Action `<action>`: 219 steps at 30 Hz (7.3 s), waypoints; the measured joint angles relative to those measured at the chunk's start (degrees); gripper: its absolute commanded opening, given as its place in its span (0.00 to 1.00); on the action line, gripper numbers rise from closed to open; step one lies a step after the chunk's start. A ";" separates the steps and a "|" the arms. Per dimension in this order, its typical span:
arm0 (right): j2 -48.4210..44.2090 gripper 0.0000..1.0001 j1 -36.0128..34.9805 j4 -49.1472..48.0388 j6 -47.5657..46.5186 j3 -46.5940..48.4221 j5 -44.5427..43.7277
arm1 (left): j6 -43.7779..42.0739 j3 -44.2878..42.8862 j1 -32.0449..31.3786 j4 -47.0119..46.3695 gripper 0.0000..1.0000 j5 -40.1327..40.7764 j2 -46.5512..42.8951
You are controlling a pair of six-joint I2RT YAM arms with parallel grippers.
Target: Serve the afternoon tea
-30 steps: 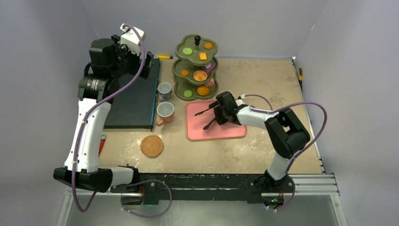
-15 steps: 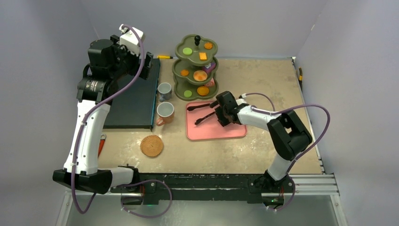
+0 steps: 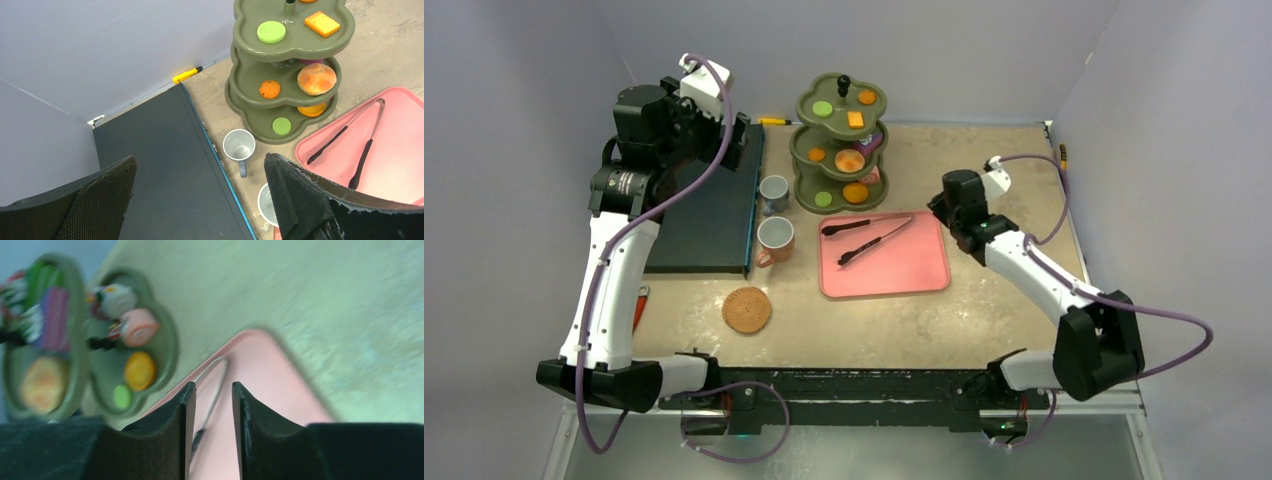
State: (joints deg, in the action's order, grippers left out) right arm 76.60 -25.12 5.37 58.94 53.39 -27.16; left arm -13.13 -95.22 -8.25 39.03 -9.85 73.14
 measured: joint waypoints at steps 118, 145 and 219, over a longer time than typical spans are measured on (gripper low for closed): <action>57.40 0.56 -54.05 -20.37 -56.19 41.75 7.17 | 0.55 -1.11 1.66 5.86 0.99 8.02 1.75; 37.68 0.41 -48.13 -17.62 -45.29 15.52 4.15 | 0.48 -1.16 1.77 10.05 0.99 7.06 -0.76; 18.29 0.66 -41.16 -10.86 -30.75 14.95 -1.40 | 0.02 19.39 1.86 2.93 0.72 -4.07 1.07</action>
State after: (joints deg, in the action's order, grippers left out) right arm 94.89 -66.28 -5.50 28.18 68.34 -28.56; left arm -13.10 -75.83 -6.39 41.95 -13.91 74.22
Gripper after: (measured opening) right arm 0.677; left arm 0.812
